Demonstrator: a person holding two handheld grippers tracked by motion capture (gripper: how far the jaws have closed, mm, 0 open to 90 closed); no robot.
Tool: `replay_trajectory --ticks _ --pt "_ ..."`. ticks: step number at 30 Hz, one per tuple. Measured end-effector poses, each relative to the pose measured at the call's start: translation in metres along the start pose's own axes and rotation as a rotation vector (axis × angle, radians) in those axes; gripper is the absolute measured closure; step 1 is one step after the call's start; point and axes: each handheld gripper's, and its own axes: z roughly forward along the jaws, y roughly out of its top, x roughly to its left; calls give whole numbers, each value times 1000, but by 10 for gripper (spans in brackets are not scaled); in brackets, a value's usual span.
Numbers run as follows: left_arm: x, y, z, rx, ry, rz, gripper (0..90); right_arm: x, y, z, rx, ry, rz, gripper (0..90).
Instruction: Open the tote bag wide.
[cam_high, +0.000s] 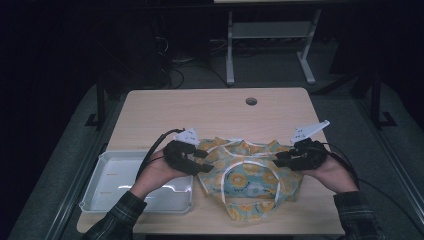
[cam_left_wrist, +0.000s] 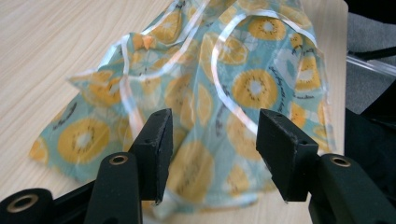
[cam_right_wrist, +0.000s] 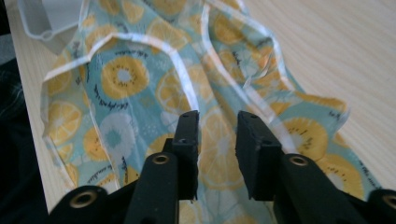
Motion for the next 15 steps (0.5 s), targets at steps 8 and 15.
replay_trajectory --ticks 8,15 --pt "6 11 22 30 -4 0 452 -5 -12 6 43 -21 -9 637" --pt "11 4 37 92 16 5 448 -11 -18 12 68 -30 -11 589"
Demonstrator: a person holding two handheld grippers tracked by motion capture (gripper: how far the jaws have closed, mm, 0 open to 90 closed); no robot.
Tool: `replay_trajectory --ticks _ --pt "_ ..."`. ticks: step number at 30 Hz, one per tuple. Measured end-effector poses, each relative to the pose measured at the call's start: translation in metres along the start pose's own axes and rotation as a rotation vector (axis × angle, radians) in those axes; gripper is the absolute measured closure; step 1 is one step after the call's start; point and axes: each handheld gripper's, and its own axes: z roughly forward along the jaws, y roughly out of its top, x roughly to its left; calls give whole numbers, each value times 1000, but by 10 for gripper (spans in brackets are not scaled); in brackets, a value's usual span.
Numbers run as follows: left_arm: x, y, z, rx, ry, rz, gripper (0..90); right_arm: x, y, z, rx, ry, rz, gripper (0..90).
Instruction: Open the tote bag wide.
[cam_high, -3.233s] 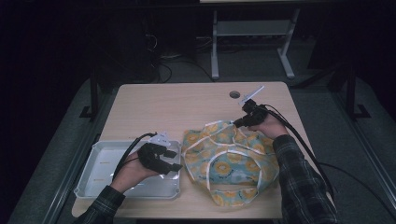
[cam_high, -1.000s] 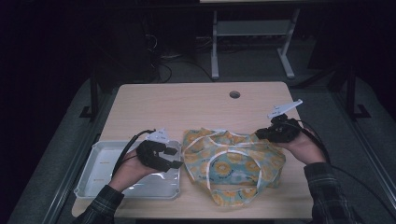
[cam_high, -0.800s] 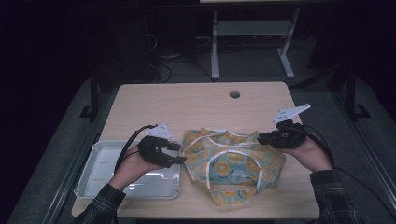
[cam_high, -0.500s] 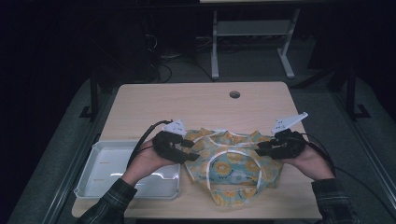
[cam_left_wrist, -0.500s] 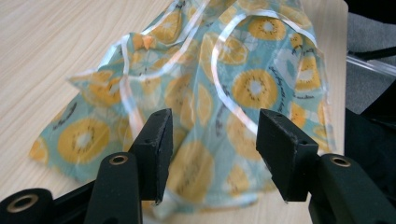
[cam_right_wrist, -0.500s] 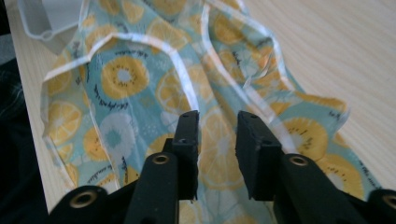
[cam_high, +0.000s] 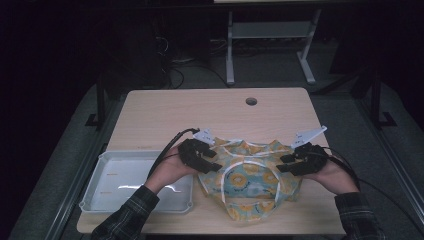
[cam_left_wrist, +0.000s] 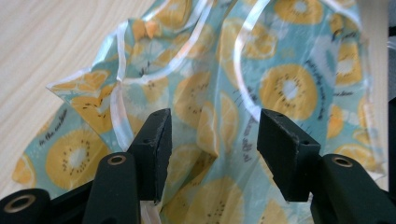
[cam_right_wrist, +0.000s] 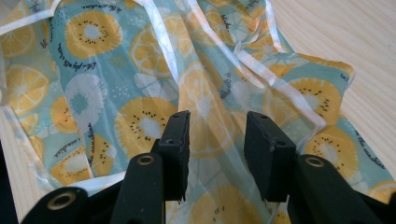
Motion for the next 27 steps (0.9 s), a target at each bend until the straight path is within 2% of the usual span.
replay_trajectory --ticks 2,5,6,9,14,15,16,19,22,23,24,27 --pt "1 -1 1 2 -3 -6 449 -2 -1 3 14 -23 -10 575" --pt "1 -2 2 9 2 -7 451 -4 -3 5 23 -16 1 583" --pt "2 -3 4 15 -1 -7 452 -6 -6 8 41 -9 10 587" --pt "2 -4 7 25 -12 -2 452 -6 -8 9 48 1 12 612" --pt "1 -3 11 43 -19 9 462 -6 -10 8 48 12 13 743" --pt "1 -3 11 43 -19 9 476 -6 -10 8 48 12 13 743" --pt "1 -3 12 53 -19 18 509 -6 -11 8 48 12 13 802" --pt "0 -3 13 62 -18 25 633 -5 -12 7 46 18 8 860" --pt "0 -4 12 71 -15 33 799 -5 -12 6 44 16 1 880" --pt "0 -4 12 78 -21 38 799 -5 -12 6 40 19 2 885" --pt "0 -4 11 84 -10 44 892 -5 -12 6 34 21 -1 891" --pt "5 -4 10 100 29 53 899 -4 -11 5 30 29 5 893"
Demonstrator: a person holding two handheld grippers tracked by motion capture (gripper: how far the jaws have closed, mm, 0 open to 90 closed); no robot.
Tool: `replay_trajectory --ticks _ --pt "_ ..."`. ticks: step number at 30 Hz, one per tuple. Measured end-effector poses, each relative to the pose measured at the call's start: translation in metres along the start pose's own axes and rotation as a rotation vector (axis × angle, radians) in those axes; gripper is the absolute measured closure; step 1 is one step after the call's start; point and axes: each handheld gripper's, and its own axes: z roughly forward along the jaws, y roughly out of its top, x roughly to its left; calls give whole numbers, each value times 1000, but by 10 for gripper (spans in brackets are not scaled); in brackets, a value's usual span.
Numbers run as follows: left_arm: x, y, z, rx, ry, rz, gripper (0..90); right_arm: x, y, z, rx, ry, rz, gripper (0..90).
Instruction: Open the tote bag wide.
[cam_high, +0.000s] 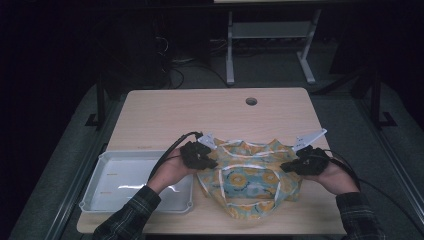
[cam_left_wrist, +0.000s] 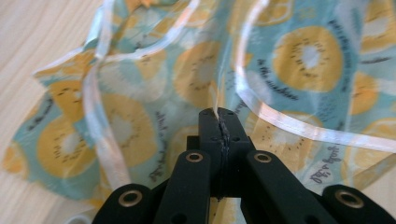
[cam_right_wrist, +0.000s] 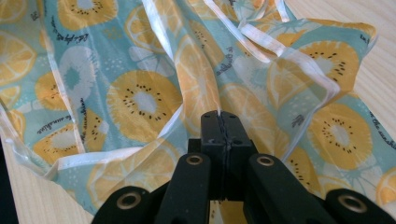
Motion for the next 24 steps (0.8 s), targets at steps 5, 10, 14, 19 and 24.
replay_trajectory --ticks 5,10,14,19,24 --pt "12 -1 -2 -38 38 -34 900 3 2 3 -8 5 -13 895" --pt "14 -1 -8 -73 33 -43 899 3 5 2 -25 -17 -13 895" --pt "10 -2 -17 -115 -13 -70 897 7 5 -8 -57 -2 -17 895" --pt "4 -4 -27 -142 -49 -63 896 16 4 -16 -81 6 -36 894" --pt "-5 -13 -38 -162 -112 -42 894 32 0 -25 -106 33 -65 894"
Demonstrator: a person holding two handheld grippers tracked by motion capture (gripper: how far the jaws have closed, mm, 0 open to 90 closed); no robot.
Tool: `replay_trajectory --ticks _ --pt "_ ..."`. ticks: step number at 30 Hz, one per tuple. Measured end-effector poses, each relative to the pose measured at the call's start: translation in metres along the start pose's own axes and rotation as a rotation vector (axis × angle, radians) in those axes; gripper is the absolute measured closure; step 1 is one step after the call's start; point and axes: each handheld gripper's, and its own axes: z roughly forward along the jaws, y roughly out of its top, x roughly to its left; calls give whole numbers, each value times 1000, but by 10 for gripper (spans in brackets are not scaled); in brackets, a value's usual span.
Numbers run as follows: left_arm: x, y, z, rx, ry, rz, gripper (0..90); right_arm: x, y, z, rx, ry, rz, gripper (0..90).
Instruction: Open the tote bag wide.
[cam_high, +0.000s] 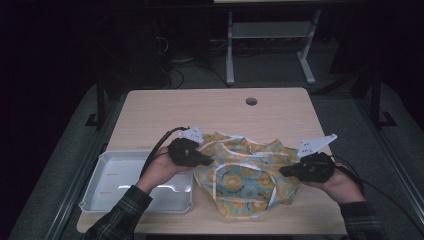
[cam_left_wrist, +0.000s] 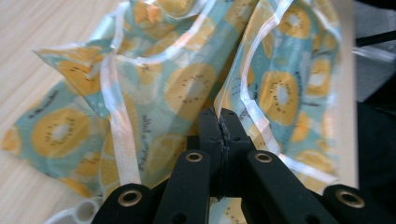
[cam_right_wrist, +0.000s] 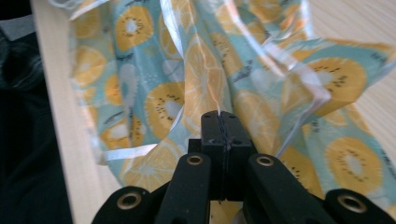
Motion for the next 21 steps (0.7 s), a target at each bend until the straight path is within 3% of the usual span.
replay_trajectory --ticks 3,10,16,21 --pt "-4 -4 0 8 -13 12 893 6 -2 0 8 11 -7 893" --pt "-16 -17 1 67 -88 46 894 22 -13 1 26 63 -16 894" --pt "-19 -23 11 115 -98 47 894 26 -19 8 63 76 -10 894" --pt "-21 -27 22 173 -113 56 893 25 -25 23 133 89 -15 893"
